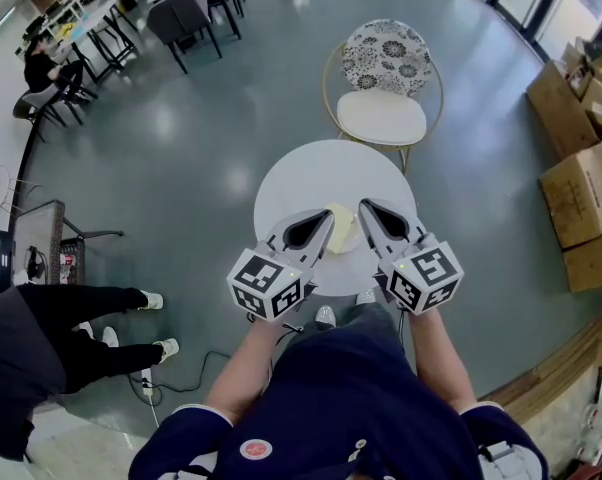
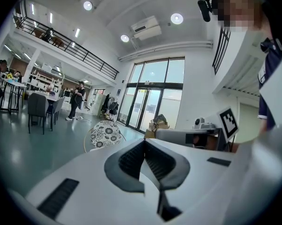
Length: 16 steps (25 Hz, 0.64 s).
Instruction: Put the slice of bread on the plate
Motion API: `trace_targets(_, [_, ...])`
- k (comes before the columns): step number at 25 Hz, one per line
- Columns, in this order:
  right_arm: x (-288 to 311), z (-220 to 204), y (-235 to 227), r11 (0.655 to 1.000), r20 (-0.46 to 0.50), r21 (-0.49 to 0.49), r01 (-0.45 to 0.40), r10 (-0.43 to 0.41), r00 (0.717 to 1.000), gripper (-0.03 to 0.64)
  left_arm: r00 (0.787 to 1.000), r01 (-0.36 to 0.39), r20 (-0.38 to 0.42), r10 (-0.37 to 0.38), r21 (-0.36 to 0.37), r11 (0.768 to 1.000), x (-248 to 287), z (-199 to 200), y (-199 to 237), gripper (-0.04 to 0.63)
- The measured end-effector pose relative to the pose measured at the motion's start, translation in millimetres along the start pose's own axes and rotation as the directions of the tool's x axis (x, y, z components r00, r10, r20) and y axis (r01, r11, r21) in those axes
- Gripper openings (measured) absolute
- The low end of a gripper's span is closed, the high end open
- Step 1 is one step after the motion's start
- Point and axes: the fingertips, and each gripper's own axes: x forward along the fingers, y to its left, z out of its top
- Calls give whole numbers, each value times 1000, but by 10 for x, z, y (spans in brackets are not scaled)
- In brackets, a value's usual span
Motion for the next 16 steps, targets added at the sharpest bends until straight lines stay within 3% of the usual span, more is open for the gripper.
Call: trace_targets(16, [-65, 42, -16, 1000, 10, -16, 4, -4, 1000, 5, 1000, 1, 7, -1, 5, 1000, 18, 38, -82, 8])
